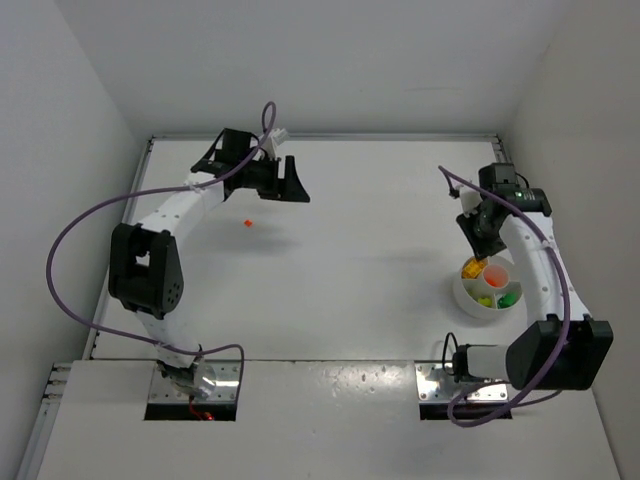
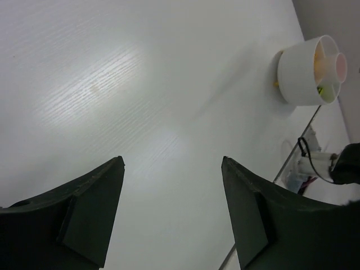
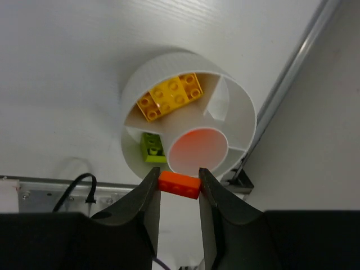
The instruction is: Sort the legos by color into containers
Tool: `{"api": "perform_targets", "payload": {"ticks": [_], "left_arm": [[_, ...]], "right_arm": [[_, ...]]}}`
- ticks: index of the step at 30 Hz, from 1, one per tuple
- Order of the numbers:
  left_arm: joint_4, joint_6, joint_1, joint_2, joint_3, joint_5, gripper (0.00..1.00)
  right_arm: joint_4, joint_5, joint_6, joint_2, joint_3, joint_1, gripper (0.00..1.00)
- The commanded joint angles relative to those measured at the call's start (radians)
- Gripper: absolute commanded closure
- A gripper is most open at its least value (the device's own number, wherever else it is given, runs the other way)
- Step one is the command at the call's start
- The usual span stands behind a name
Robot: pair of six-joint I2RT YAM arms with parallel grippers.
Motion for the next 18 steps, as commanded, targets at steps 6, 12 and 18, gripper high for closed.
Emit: {"api": "perform_targets", "payload": {"ticks": [6, 12, 18], "left_arm": [[-0.061, 0.186, 0.011, -0.166, -0.066, -0.014, 0.24], [-0.061, 0.228, 0.020, -0.240, -0.122, -0.014, 0.23], [-0.061, 0.237, 0.030, -0.260, -0.142, -0.014, 0.21]], "right_arm": [[-0.140, 0.011, -0.011, 0.020, 0.097, -0.137, 0.97], [-0.194, -0.040, -0.021, 0.067, 0.118, -0.174, 0.97], [-0.194, -0.020, -0.030, 0.078, 0.051, -0.192, 0.97]]}}
